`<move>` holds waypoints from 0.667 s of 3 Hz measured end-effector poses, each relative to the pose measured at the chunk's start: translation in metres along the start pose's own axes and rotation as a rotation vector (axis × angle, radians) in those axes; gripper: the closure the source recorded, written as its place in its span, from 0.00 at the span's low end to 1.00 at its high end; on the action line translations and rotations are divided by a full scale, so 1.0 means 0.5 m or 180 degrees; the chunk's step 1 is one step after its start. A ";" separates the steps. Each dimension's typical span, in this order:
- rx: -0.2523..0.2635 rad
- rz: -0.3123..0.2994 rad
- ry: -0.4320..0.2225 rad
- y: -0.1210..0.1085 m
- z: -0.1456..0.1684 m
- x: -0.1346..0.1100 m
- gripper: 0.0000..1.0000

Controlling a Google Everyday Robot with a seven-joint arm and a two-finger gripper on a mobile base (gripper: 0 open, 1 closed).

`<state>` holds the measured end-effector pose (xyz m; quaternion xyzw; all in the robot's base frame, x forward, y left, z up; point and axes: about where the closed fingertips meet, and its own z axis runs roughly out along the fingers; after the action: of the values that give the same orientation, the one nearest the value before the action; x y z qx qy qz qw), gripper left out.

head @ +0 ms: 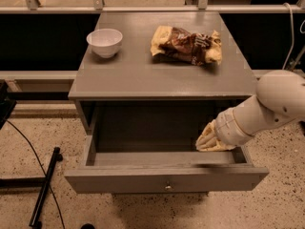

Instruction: Open top drawer

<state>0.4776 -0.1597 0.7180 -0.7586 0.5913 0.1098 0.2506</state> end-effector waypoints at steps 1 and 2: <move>-0.0071 0.0117 0.0109 -0.031 0.059 0.036 1.00; -0.0230 0.0196 0.0163 -0.030 0.121 0.058 1.00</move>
Offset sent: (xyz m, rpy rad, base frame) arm 0.0368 0.0160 -0.1017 -0.0950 0.1529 -0.0352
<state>0.5078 -0.1506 0.6569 -0.7512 0.6162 0.1193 0.2043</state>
